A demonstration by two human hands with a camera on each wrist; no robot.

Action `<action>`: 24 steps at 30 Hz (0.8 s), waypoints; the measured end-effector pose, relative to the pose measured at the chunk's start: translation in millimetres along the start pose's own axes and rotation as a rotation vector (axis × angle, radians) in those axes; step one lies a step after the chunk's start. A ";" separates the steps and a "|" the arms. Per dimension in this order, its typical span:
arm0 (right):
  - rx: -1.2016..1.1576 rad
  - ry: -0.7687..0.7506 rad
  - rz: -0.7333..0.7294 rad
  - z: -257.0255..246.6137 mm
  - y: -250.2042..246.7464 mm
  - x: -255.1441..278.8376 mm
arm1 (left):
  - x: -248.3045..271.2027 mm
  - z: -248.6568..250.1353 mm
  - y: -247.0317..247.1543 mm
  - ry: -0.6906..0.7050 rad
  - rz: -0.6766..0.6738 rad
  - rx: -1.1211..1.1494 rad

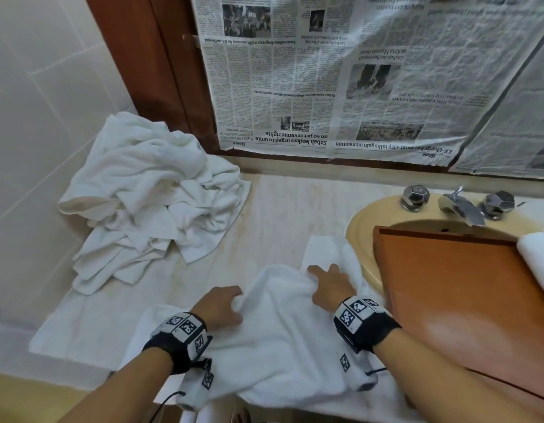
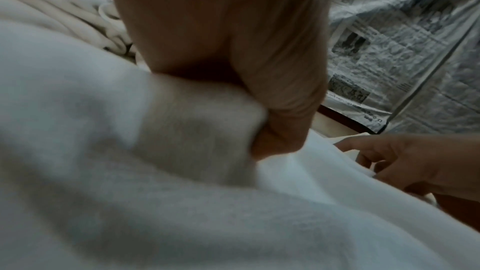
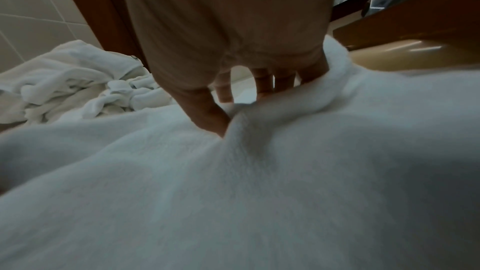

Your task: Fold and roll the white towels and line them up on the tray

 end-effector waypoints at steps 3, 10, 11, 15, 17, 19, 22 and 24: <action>-0.039 -0.034 0.011 -0.1 -1.4 -1.7 | 9.3 9.1 -16.1 0.109 0.070 0.105; -0.289 -0.175 -0.011 -29.7 -35.8 7.6 | 27.1 47.9 -90.2 0.312 0.235 0.192; -0.448 -0.279 -0.007 -41.7 -49.1 16.0 | 30.5 57.0 -100.7 0.358 0.248 0.201; -0.773 -0.550 -0.176 -79.3 -93.1 45.3 | 42.7 92.8 -135.2 0.500 0.282 0.199; -0.682 -0.509 -0.225 -85.1 -102.9 49.2 | 45.7 101.4 -144.9 0.541 0.276 0.135; -0.468 -0.487 -0.146 -85.0 -111.2 50.1 | 44.9 98.0 -146.3 0.539 0.202 -0.012; -0.213 -0.529 0.067 -85.0 -136.5 57.2 | 42.0 81.7 -142.6 0.524 0.038 -0.147; -0.247 -0.562 0.242 -87.0 -161.8 65.3 | 40.4 66.2 -142.1 0.499 -0.071 -0.166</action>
Point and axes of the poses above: each hand's wrist, its own x-axis away from the middle knuckle, its own y-axis out of the palm, z = x × y, the point moved 3 cm from there along -x, towards the middle knuckle, and after that the axes turned 6 degrees about -x, right-handed, at the moved point
